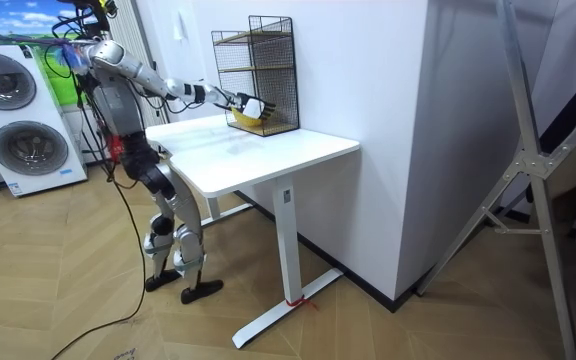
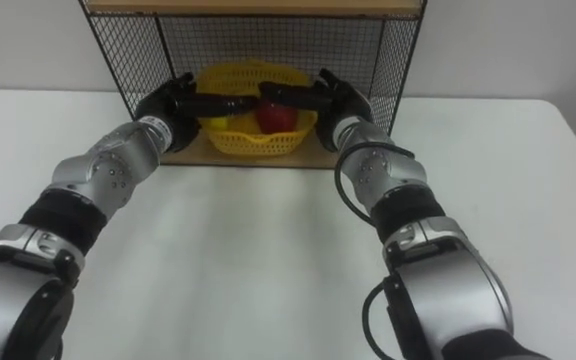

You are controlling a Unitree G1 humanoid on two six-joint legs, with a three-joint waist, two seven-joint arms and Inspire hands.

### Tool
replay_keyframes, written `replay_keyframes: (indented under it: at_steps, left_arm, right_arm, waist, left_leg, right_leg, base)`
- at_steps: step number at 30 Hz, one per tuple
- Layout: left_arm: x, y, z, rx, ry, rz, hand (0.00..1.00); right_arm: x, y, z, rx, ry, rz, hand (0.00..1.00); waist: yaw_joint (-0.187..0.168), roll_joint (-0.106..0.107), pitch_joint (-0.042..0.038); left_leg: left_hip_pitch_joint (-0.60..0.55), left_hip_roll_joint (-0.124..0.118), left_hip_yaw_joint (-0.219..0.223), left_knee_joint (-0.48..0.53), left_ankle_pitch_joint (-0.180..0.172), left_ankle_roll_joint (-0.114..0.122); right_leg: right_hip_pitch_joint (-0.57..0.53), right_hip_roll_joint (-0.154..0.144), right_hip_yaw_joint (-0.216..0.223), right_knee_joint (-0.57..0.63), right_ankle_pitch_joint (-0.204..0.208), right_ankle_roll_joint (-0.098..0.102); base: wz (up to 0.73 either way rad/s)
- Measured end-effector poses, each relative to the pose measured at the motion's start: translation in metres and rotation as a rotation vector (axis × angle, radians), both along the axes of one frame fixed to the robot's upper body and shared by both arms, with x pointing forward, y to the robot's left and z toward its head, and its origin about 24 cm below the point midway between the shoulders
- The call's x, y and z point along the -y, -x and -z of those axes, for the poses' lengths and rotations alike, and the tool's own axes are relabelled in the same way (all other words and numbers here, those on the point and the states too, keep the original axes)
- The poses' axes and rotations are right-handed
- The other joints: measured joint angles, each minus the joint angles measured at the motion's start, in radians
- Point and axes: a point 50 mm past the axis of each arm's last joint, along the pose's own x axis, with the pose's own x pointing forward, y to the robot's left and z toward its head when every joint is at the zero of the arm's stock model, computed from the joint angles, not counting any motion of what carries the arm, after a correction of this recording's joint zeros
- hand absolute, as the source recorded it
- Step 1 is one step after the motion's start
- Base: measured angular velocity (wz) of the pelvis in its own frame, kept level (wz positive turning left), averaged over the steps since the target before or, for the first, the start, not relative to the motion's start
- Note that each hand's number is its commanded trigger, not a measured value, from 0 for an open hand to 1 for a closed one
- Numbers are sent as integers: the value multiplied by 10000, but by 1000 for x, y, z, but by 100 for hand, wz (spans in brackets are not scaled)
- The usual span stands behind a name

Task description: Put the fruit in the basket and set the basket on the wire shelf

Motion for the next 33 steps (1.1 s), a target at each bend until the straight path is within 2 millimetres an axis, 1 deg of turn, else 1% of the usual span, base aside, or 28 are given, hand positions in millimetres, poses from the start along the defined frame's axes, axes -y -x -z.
replay_keyframes:
  at_steps: [1,4,9,14,18,23,25,28,29,31,33]
  left_arm:
    - [0,0,1,-26,-5,-6,0]
    - [-2,1,5,-213,-42,-57,0]
    - [-2,2,8,-346,-84,-83,0]
    - [-5,4,14,-611,-148,-147,0]
    - [-5,4,16,-589,-102,80,0]
    - [-3,4,16,-528,-159,361,0]
    - [-4,4,16,-523,-164,383,0]
    - [-5,5,16,-518,-362,393,0]
    - [-7,6,19,-580,-382,361,0]
    - [-9,8,23,-695,-396,309,0]
    - [-13,10,27,-812,-422,226,0]
  right_arm:
    - [0,-1,0,-37,6,-15,0]
    - [-1,-4,-5,20,23,-84,0]
    - [0,-4,-5,59,33,-142,0]
    - [0,-4,-4,47,38,-157,0]
    - [3,-3,-3,34,80,-136,0]
    - [6,0,4,-132,210,-64,0]
    - [8,1,6,-200,347,1,0]
    - [9,1,7,-224,564,43,0]
    - [10,2,7,-223,568,51,0]
    - [12,4,10,-269,608,81,0]
    - [14,6,14,-315,634,58,0]
  waist:
    - [-23,3,7]
    - [-172,11,90]
    - [-352,42,120]
    - [-373,83,144]
    - [-434,118,145]
    - [-401,149,123]
    - [-407,189,97]
    - [-421,246,41]
    - [-423,277,-5]
    - [-378,300,-24]
    - [-376,327,-65]
  left_leg:
    - [22,-7,14,-29,8,13]
    - [73,-53,65,-155,92,64]
    - [60,-154,71,-368,280,110]
    - [275,-161,174,-537,294,126]
    - [629,-173,136,-954,482,131]
    - [875,-165,149,-1055,510,133]
    - [922,-160,152,-1081,510,133]
    - [1011,-164,164,-1143,512,136]
    - [1103,-158,163,-1235,520,149]
    - [1276,-145,177,-1256,521,151]
    - [1402,-149,182,-1266,521,151]
  right_leg:
    - [7,-10,5,-1,4,6]
    - [-8,-78,35,-64,30,49]
    - [-7,-104,46,-359,219,93]
    - [108,-87,80,-373,226,104]
    - [462,-58,45,-750,327,151]
    - [770,40,52,-944,368,181]
    - [840,48,52,-1033,397,201]
    - [895,45,42,-1031,401,208]
    - [936,55,35,-1031,401,208]
    - [1086,79,48,-1032,401,208]
    - [1226,80,53,-1070,401,210]
  base:
    - [0]
    - [0]
    - [0]
    - [-5]
    - [4]
    - [0]
    - [0]
    - [0]
    - [0]
    - [-2]
    - [0]
